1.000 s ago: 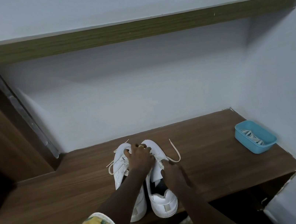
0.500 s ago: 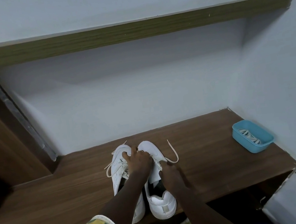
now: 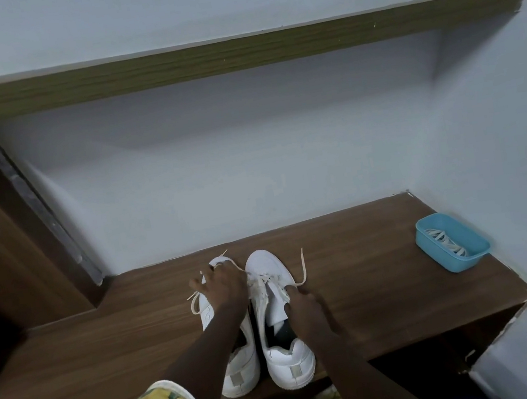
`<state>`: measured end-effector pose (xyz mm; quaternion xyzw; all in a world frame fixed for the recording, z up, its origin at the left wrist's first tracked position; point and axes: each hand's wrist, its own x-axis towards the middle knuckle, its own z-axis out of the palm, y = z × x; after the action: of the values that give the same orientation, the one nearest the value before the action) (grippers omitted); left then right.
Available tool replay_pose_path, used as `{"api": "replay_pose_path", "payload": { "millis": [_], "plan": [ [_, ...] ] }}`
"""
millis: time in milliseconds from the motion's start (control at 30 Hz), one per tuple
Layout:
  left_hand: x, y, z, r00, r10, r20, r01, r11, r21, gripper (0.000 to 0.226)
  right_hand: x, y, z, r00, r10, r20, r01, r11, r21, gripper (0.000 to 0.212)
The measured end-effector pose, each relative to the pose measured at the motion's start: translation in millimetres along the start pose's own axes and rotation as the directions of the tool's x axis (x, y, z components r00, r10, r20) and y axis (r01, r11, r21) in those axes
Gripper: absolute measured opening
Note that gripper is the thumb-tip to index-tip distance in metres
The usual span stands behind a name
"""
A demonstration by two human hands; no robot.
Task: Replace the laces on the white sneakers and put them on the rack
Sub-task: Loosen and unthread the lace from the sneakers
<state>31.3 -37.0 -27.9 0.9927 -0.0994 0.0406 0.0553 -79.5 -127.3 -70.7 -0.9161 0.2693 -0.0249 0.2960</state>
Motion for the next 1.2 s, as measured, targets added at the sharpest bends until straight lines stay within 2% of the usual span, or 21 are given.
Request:
{"api": "replay_pose_path", "payload": {
  "millis": [167,267,333,433,500,567,700,867,1033,1200],
  "plan": [
    [3,-10,0,0.983,-0.181,0.014,0.181,0.981,-0.073,0.019,1,0,1,1.000,0.009,-0.001,-0.009,1.000,0.015,0.034],
    [0,-5,0,0.984,-0.178,0.009,0.178,0.977,-0.120,0.021,1,1,1,1.000,0.009,-0.002,-0.009,1.000,0.021,0.033],
    [-3,0,2,0.998,-0.064,-0.010,0.062,0.991,-0.118,0.027,1,1,1,1.000,0.006,-0.008,-0.006,1.000,0.010,0.033],
    [-8,14,2,0.968,0.241,0.068,-0.235,0.968,-0.085,0.032,0,1,0,1.000,-0.004,-0.017,0.004,1.000,0.009,0.034],
    [-12,23,2,0.940,0.321,0.120,-0.311,0.946,-0.095,0.029,-1,1,-1,1.000,-0.007,-0.020,0.007,1.000,0.012,0.034],
    [-16,29,3,0.934,0.335,0.128,-0.333,0.942,-0.036,0.031,-1,0,-1,1.000,-0.007,-0.017,0.007,1.000,0.027,0.036],
    [-15,30,3,0.949,0.293,0.118,-0.298,0.954,0.022,0.025,-2,0,-2,1.000,-0.010,-0.012,0.010,0.999,0.037,0.036],
    [-15,24,3,0.956,0.271,0.110,-0.270,0.962,-0.025,0.027,-1,0,-2,1.000,-0.011,-0.010,0.010,1.000,-0.003,0.034],
    [-14,20,2,0.985,0.150,0.081,-0.136,0.979,-0.154,0.025,-3,-2,-5,1.000,0.002,0.002,-0.002,1.000,0.006,0.033],
    [-8,10,-1,0.999,0.020,0.026,-0.017,0.992,-0.123,0.025,-4,-5,-6,1.000,-0.021,0.001,0.021,1.000,-0.002,0.027]
  ]
}}
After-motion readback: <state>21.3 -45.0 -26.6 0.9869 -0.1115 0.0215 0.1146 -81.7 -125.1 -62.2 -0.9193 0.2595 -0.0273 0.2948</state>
